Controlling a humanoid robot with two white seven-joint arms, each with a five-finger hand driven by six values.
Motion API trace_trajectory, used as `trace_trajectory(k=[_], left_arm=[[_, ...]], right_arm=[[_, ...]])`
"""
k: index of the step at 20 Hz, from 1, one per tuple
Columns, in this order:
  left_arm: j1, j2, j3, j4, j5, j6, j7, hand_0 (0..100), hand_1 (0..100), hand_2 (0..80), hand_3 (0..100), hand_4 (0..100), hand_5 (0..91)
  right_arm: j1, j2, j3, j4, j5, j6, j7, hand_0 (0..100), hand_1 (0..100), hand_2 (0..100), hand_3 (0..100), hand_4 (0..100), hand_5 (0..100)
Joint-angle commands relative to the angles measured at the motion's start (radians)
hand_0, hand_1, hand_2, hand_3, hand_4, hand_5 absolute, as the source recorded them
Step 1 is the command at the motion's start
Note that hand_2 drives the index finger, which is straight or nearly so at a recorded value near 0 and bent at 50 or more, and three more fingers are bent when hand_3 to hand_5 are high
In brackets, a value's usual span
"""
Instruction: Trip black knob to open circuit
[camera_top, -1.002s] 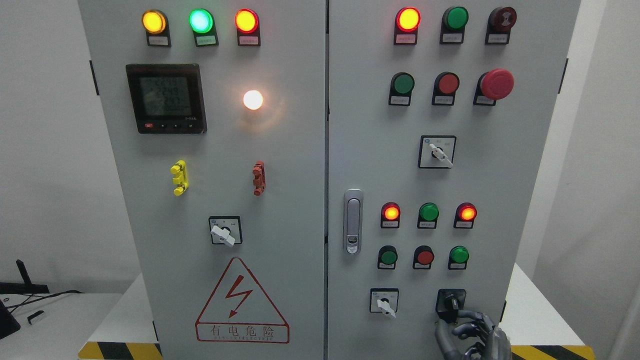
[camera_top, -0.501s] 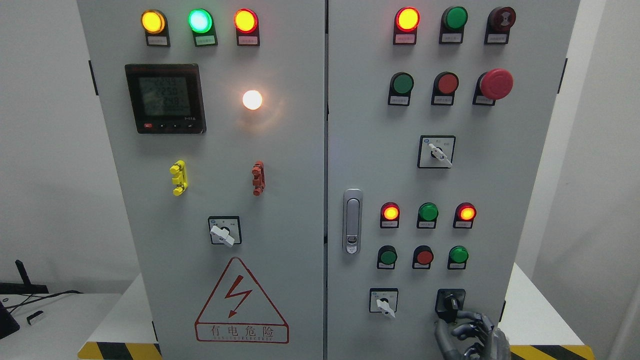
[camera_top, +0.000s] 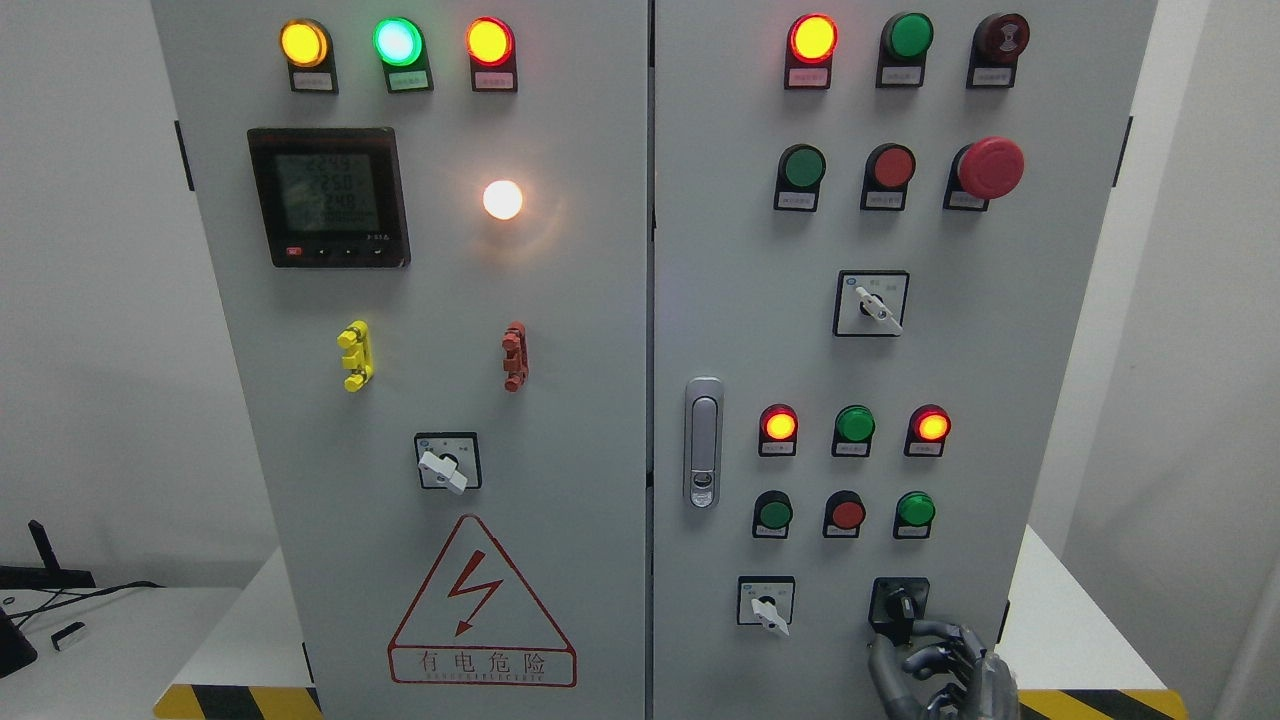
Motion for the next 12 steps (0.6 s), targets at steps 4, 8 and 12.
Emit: trace_trajectory(k=[4, 8, 12], left_arm=[[0.0, 0.001, 0.0, 0.001, -0.031, 0.0, 0.0, 12, 39, 0.0, 0, 0, 0.0], [0.0, 0.001, 0.0, 0.001, -0.031, 0.0, 0.0, 12, 39, 0.0, 0, 0, 0.0], [0.0, 0.001, 0.0, 0.001, -0.031, 0.0, 0.0, 12, 39, 0.0, 0, 0, 0.0]], right_arm=[[-0.01, 0.001, -0.032, 0.012, 0.0, 0.001, 0.004, 33, 77, 49, 75, 74, 86], [-0.015, 0.001, -0.033, 0.018, 0.0, 0.001, 0.004, 33, 76, 50, 76, 74, 86], [-0.015, 0.001, -0.033, 0.019, 0.0, -0.001, 0.004, 33, 75, 51, 77, 75, 87]])
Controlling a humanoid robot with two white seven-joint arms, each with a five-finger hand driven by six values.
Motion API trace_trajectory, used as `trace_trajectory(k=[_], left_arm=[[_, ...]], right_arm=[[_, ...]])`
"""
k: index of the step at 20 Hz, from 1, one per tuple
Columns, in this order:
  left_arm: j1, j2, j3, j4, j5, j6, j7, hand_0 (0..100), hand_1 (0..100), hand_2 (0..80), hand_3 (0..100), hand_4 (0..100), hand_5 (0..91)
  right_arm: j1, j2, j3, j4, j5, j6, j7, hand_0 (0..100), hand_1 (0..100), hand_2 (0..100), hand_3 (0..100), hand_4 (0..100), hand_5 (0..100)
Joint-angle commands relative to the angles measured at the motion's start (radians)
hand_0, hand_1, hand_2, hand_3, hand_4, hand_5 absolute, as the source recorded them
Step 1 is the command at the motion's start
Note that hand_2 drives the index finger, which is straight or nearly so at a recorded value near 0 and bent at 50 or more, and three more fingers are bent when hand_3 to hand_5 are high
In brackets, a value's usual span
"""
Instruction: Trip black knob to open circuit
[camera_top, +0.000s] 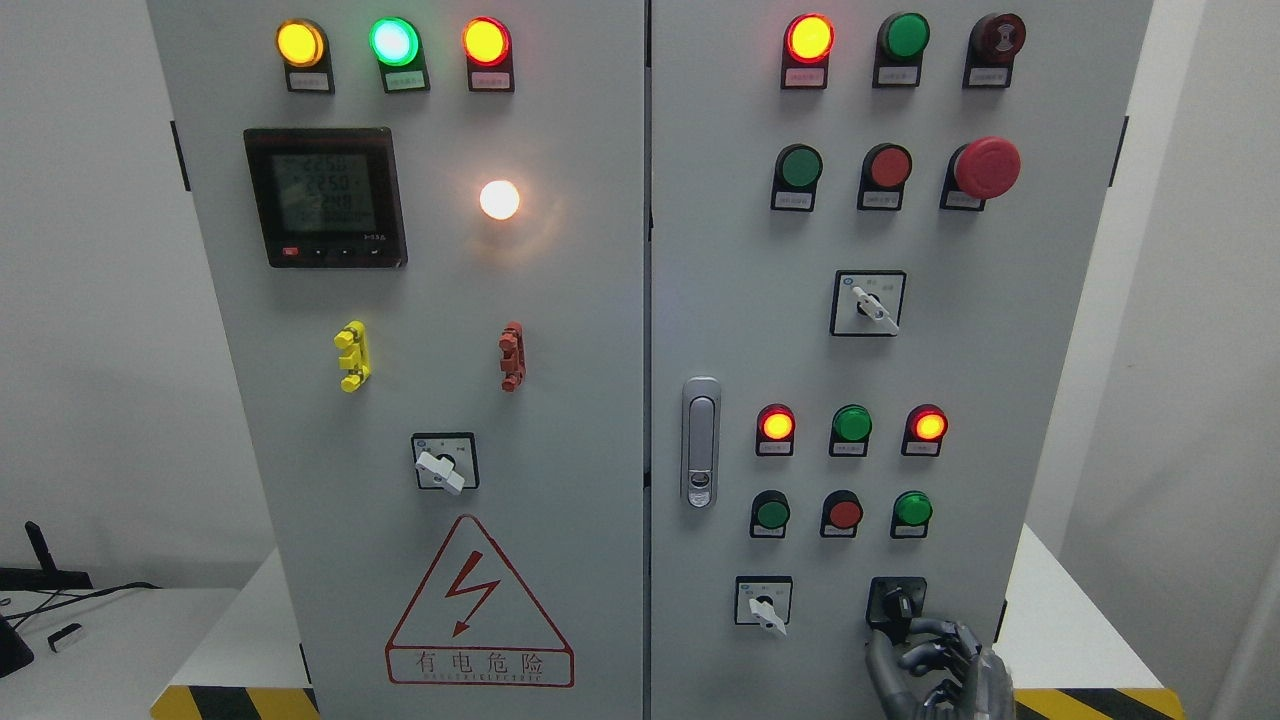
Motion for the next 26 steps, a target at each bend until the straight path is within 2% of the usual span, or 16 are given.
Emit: trace_trajectory(k=[1, 26], left_arm=[[0.0, 0.0, 0.0, 0.0, -0.031, 0.0, 0.0, 12, 39, 0.0, 0, 0, 0.0], [0.0, 0.0, 0.0, 0.001, -0.031, 0.0, 0.0, 12, 39, 0.0, 0, 0, 0.0]], right_arm=[[-0.003, 0.0, -0.034, 0.009, 0.0, 0.001, 0.001, 33, 75, 51, 77, 75, 87], [-0.005, 0.0, -0.024, 0.007, -0.041, 0.001, 0.001, 30, 71, 54, 80, 76, 87]])
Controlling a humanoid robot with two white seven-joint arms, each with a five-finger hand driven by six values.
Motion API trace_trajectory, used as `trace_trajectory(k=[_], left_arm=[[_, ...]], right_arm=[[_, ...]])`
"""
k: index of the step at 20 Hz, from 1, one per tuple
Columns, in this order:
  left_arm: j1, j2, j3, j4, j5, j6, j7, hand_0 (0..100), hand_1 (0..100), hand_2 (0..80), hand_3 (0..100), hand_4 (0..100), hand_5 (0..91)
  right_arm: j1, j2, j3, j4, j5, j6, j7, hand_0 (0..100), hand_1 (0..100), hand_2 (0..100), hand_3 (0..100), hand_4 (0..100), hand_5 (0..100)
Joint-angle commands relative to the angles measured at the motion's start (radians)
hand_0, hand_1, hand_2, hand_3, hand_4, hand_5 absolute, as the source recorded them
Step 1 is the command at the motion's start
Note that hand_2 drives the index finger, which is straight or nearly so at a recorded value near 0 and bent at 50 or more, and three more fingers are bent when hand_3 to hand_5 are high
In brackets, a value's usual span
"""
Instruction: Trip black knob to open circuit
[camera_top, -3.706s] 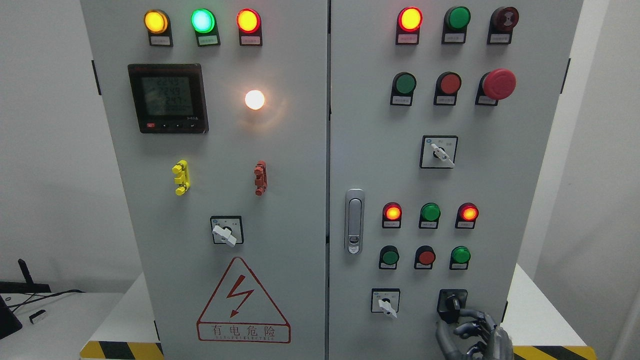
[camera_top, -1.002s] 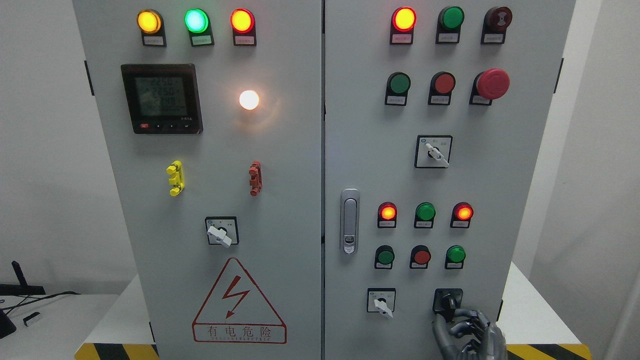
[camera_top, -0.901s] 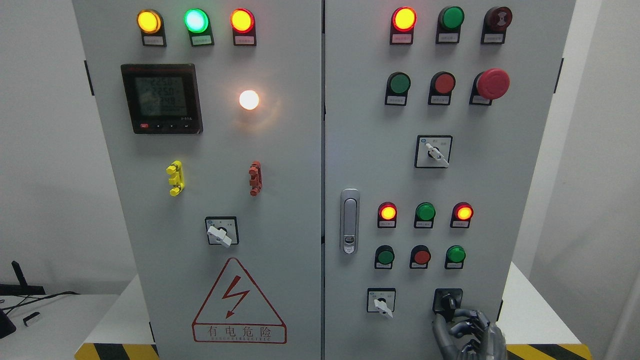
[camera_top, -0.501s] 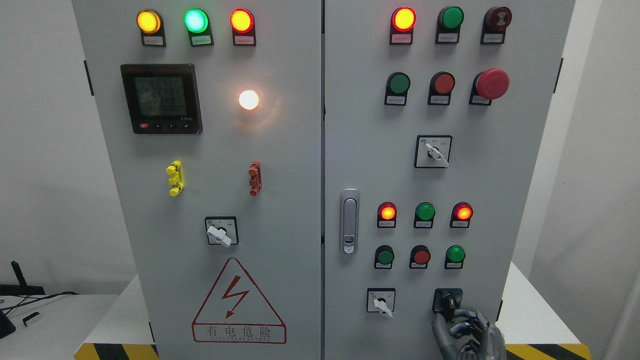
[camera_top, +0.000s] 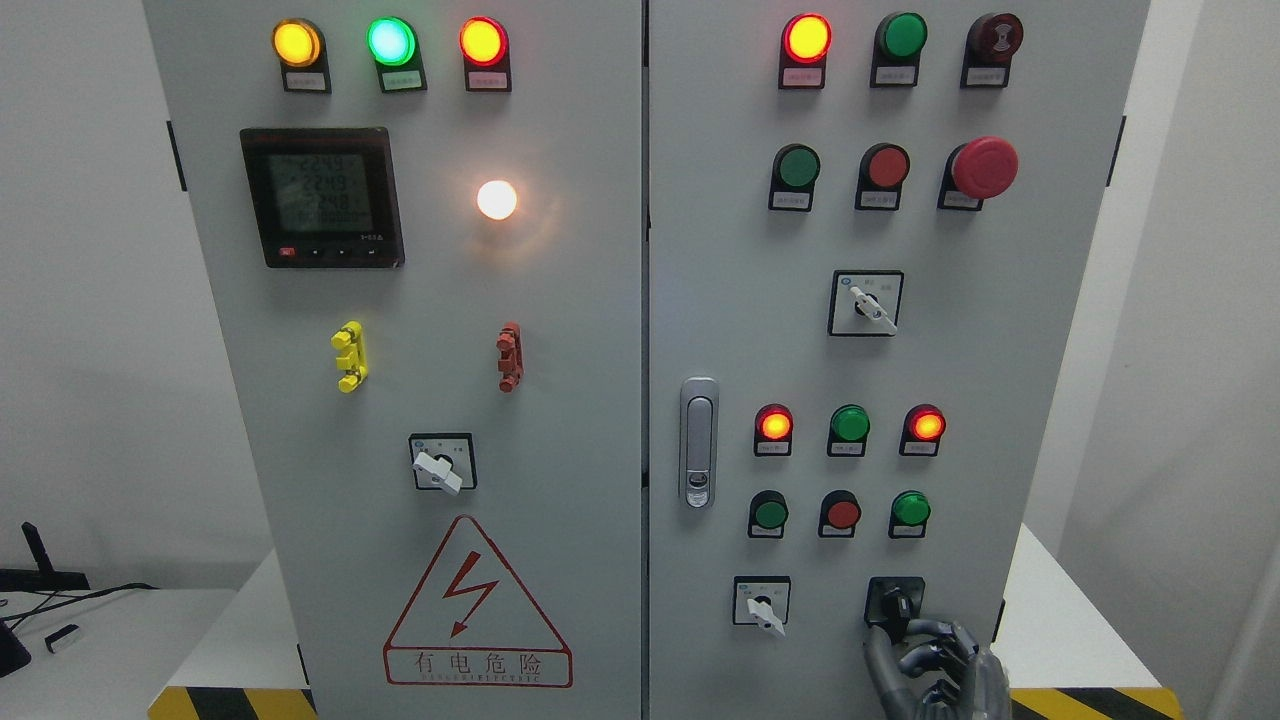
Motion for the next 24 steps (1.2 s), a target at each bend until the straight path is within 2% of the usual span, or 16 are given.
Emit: trace_trajectory(k=[1, 24], left_arm=[[0.0, 0.0, 0.0, -0.001, -0.031, 0.0, 0.0, 12, 39, 0.0, 0, 0, 0.0], [0.0, -0.001, 0.0, -0.001, -0.031, 0.0, 0.0, 12, 39, 0.0, 0, 0, 0.0]], right_arm=[[0.0, 0.0, -0.023, 0.0, -0.002, 0.0, 0.0, 30, 71, 54, 80, 76, 87], [-0.006, 0.0, -0.02, 0.0, -0.004, 0.002, 0.002, 31, 70, 55, 81, 77, 88]])
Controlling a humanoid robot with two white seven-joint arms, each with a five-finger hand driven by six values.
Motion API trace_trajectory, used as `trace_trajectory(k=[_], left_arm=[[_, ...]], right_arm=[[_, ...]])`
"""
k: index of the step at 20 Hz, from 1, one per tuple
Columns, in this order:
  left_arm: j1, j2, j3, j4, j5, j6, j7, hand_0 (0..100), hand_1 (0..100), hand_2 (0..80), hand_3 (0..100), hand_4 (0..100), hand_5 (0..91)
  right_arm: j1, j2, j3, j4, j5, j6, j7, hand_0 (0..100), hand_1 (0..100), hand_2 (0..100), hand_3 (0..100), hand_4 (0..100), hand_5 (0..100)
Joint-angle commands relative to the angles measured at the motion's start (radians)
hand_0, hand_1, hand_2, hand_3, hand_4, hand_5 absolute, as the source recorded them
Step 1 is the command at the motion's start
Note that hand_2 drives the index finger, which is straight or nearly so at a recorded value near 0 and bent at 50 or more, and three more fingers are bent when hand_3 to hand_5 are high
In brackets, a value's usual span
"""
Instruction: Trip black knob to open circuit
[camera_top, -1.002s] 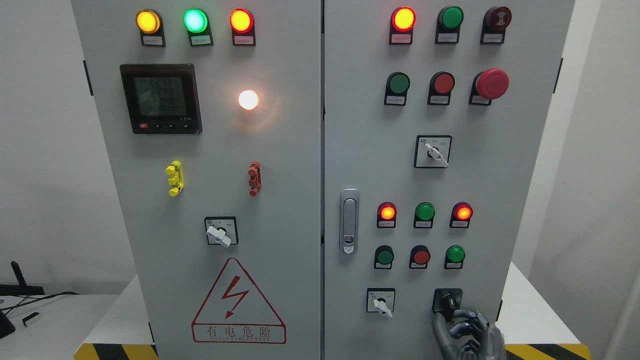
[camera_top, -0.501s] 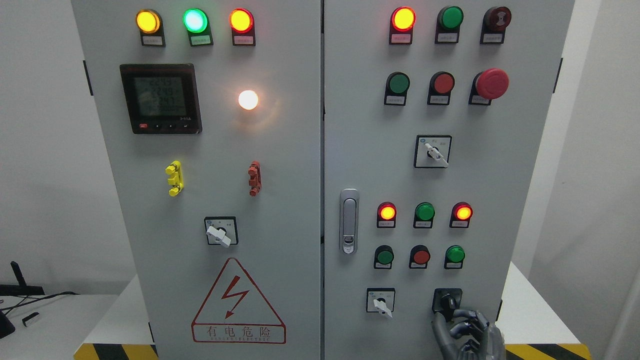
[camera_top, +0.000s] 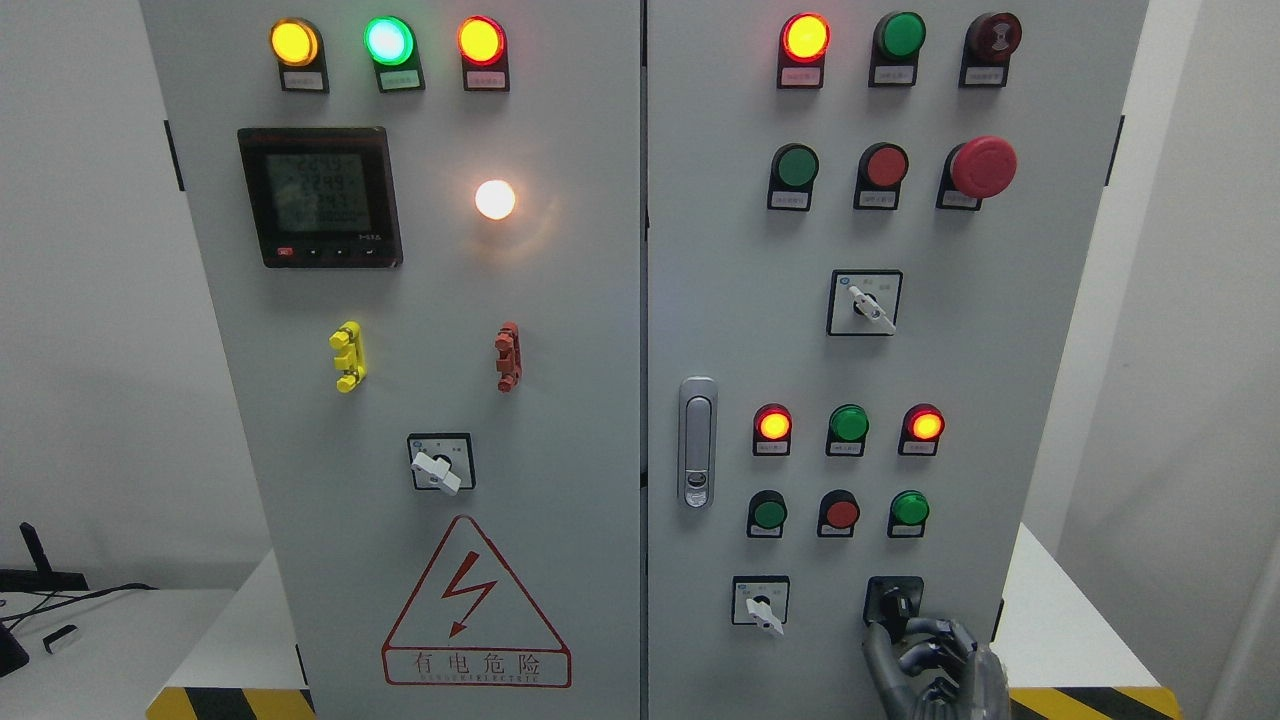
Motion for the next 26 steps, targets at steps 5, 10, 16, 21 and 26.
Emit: trace_trajectory(k=[5, 10, 16, 21, 26], left_arm=[[0.0, 0.0, 0.0, -0.001, -0.031, 0.0, 0.0, 12, 39, 0.0, 0, 0, 0.0], [0.0, -0.001, 0.0, 0.001, -0.031, 0.0, 0.0, 12, 39, 0.0, 0, 0, 0.0], [0.0, 0.0, 0.0, -0.001, -0.031, 0.0, 0.0, 12, 39, 0.0, 0, 0, 0.0], [0.0, 0.0, 0.0, -0.001, -0.031, 0.0, 0.0, 12, 39, 0.0, 0, 0, 0.0], [0.0, 0.0, 0.0, -0.001, -0.031, 0.0, 0.0, 12, 39, 0.0, 0, 0, 0.0]], right_arm=[[0.0, 0.0, -0.02, 0.001, -0.029, 0.0, 0.0, 31, 70, 56, 82, 78, 88], [0.0, 0.0, -0.008, 0.0, -0.034, 0.002, 0.0, 30, 70, 57, 82, 78, 88], [-0.002, 0.0, -0.008, 0.0, -0.037, 0.002, 0.003, 29, 69, 57, 82, 79, 89], [-0.003, 0.0, -0.005, 0.0, -0.069, 0.003, 0.003, 28, 69, 58, 83, 80, 90], [-0.003, 0.0, 0.0, 0.0, -0.071, 0.003, 0.003, 27, 69, 58, 84, 80, 91]])
